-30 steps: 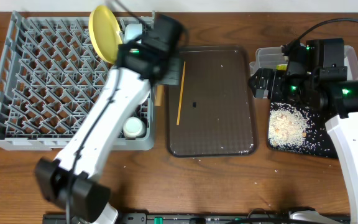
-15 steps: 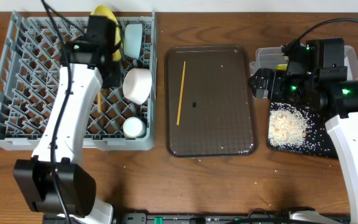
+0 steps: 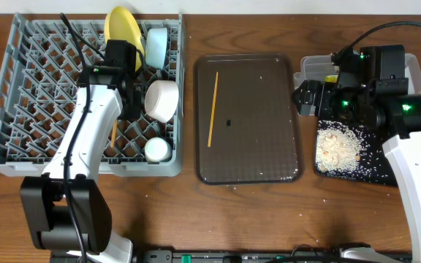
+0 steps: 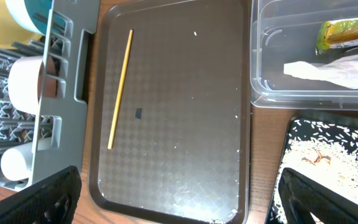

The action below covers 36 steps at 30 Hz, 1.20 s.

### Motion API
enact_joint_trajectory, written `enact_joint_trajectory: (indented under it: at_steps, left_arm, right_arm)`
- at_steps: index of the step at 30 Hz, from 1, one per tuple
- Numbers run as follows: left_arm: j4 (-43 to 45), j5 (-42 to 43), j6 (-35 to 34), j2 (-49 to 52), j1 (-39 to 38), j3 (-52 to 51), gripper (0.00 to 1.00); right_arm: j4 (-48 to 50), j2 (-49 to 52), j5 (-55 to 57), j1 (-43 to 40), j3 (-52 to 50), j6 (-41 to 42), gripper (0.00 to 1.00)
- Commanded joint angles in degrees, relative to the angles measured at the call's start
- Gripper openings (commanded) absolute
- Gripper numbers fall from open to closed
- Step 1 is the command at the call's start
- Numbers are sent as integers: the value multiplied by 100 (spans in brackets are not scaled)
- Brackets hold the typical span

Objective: Sort waste into correct bins and load items into the dishwasher
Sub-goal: 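Release chopstick in rack and move left gripper back to tray, then grasp second chopstick on brown tray with left gripper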

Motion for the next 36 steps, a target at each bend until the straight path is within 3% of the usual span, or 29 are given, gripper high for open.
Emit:
enact_joint_trajectory:
  at_steps: [1, 10, 19, 28, 36]
  left_arm:
    - [0, -9, -4, 72, 9, -13, 34]
    - [-109, 232, -39, -42, -26, 234, 38]
    - [201, 2284, -892, -350, -542, 627, 38]
    - [1034, 1792, -1786, 210, -2087, 627, 41]
    - [1539, 1731, -2216, 1320, -2503, 634, 42]
  right_arm:
    - [-4, 7, 15, -31, 26, -59, 99]
    - [-7, 7, 15, -31, 26, -59, 99]
    - [-7, 7, 15, -31, 26, -59, 99]
    - [-7, 7, 15, -31, 26, -59, 99]
    - [-7, 7, 15, -31, 26, -59, 99]
